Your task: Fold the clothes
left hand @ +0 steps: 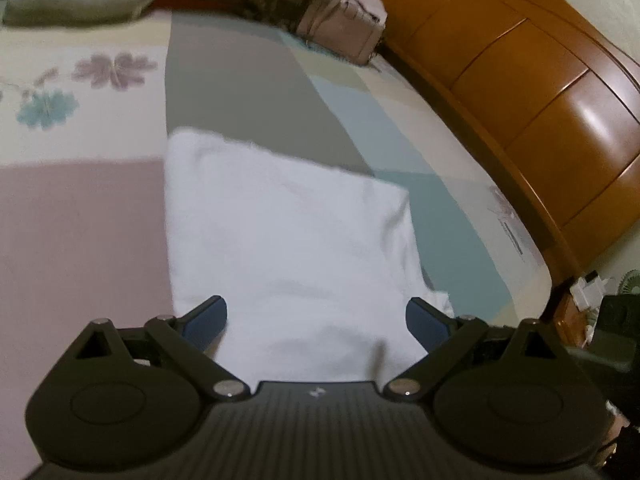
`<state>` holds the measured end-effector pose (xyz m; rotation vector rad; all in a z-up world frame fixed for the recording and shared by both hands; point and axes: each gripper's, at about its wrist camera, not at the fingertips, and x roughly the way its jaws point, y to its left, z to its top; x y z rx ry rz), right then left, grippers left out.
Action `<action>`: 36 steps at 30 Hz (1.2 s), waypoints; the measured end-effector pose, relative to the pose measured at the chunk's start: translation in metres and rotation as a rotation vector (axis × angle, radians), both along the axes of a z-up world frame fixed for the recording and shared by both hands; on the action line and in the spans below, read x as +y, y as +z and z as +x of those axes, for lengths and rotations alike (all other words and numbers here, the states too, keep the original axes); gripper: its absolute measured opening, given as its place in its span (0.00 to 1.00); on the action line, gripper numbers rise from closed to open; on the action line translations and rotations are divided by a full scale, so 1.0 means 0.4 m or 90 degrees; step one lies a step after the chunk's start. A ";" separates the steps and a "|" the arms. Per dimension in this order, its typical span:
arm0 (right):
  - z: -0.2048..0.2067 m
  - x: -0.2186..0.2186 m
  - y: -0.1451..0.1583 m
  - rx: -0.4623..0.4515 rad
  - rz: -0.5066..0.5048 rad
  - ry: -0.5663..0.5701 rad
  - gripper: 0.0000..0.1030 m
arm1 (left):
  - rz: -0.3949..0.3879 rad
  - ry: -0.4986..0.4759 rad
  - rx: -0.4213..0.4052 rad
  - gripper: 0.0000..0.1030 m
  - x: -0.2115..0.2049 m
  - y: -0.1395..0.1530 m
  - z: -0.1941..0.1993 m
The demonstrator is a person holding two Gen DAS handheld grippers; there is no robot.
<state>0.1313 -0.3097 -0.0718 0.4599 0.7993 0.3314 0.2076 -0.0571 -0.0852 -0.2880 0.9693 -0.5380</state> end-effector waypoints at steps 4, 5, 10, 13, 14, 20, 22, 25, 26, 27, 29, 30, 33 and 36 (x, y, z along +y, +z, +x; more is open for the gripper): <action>0.005 -0.011 -0.011 0.010 -0.007 -0.016 1.00 | 0.019 -0.003 -0.002 0.93 -0.011 -0.009 -0.005; 0.005 -0.014 -0.012 0.010 -0.009 -0.018 1.00 | 0.017 -0.014 -0.011 0.93 -0.017 0.003 -0.007; 0.007 -0.041 -0.009 0.006 0.006 -0.043 1.00 | 0.006 -0.055 -0.026 0.94 -0.047 0.018 -0.009; 0.008 -0.055 -0.011 0.011 0.014 -0.055 1.00 | 0.018 -0.053 -0.013 0.93 -0.056 -0.017 -0.009; 0.007 -0.056 -0.010 0.012 0.013 -0.054 1.00 | 0.022 -0.052 -0.014 0.93 -0.058 -0.020 -0.010; 0.003 -0.036 0.009 -0.003 -0.005 -0.036 1.00 | 0.043 -0.045 -0.032 0.94 -0.053 0.009 -0.012; 0.004 -0.033 0.012 -0.005 -0.005 -0.033 1.00 | 0.057 -0.030 -0.017 0.93 -0.047 -0.015 -0.004; 0.005 -0.029 0.015 -0.007 -0.006 -0.029 1.00 | 0.063 -0.024 -0.024 0.93 -0.041 -0.015 -0.008; 0.006 -0.028 0.017 -0.008 -0.007 -0.027 1.00 | 0.061 -0.021 -0.027 0.93 -0.037 -0.007 -0.009; 0.006 -0.027 0.018 -0.009 -0.007 -0.026 1.00 | 0.057 -0.013 -0.031 0.93 -0.029 -0.001 -0.009; 0.007 -0.024 0.020 -0.010 -0.008 -0.023 1.00 | 0.049 0.003 -0.039 0.93 -0.011 0.011 -0.007; 0.007 -0.023 0.021 -0.011 -0.008 -0.021 1.00 | 0.041 0.013 -0.039 0.93 0.003 0.013 -0.003; 0.019 -0.034 0.014 0.000 0.012 -0.031 1.00 | 0.028 0.050 -0.027 0.93 0.044 0.002 0.009; 0.030 -0.047 0.001 0.014 0.038 -0.043 1.00 | 0.025 0.090 -0.009 0.93 0.084 -0.019 0.017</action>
